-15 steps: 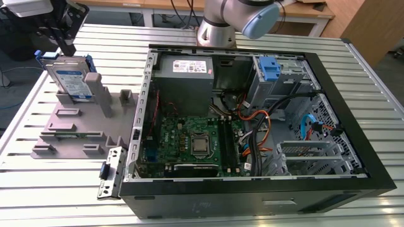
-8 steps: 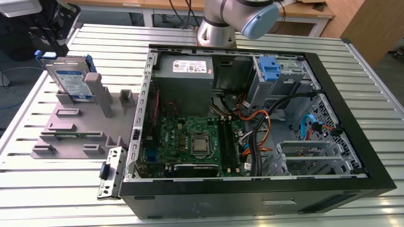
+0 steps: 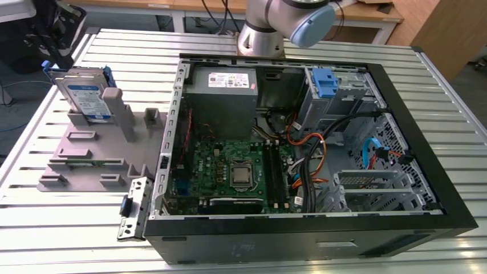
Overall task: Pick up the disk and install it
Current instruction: 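Reach for the disk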
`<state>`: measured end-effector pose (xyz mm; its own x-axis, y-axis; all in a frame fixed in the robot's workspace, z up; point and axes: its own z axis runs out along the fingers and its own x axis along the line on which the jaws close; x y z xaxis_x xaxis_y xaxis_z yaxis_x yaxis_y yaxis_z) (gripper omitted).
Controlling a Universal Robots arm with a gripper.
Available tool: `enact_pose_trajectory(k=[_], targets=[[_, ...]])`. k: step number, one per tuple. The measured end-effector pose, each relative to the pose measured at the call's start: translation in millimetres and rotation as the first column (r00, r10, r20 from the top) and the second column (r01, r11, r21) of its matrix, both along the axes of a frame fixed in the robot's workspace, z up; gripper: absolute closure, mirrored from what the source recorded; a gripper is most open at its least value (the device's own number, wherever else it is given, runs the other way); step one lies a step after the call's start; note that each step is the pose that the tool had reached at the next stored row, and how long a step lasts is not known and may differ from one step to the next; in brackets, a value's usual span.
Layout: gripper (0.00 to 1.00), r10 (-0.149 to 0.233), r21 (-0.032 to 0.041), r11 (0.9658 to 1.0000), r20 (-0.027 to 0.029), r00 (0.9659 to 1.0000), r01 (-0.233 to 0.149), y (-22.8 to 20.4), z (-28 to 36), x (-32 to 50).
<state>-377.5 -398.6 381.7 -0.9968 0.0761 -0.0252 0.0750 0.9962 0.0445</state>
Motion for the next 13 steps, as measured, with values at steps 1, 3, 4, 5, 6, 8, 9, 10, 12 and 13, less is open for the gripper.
enact_pose_trajectory(k=[1, 3, 4, 5, 6, 8, 9, 10, 12, 13], targets=[[0.89, 0.0, 0.0, 1.0, 0.0, 1.0, 0.0, 0.5, -0.5, -1.1], [0.89, 0.0, -0.0001, 1.0, -0.0001, 1.0, 0.0, 2.3, -1.6, -3.6], [0.89, 0.0, -0.0001, 1.0, -0.0002, 1.0, 0.0, 3.4, -2.0, -4.7], [0.89, 0.0, -0.0001, 1.0, -0.0002, 1.0, 0.0, 4.7, -2.6, -5.7], [0.89, 0.0, -0.0001, 1.0, -0.0002, 1.0, 0.0, 6.4, -3.2, -6.7], [0.89, 0.0, -0.0001, 1.0, -0.0001, 1.0, 0.0, 10.4, -4.3, -8.3], [0.89, 0.0, -0.0001, 1.0, -0.0002, 1.0, 0.0, 12.5, -4.7, -9.1], [0.89, 0.0, -0.0001, 1.0, -0.0002, 1.0, 0.0, 14.6, -5.2, -9.8], [0.89, 0.0, -0.0001, 1.0, -0.0001, 1.0, 0.0, 18.9, -6.4, -11.0], [0.89, 0.0, -0.0001, 1.0, -0.0001, 1.0, 0.0, 20.8, -7.0, -11.6]])
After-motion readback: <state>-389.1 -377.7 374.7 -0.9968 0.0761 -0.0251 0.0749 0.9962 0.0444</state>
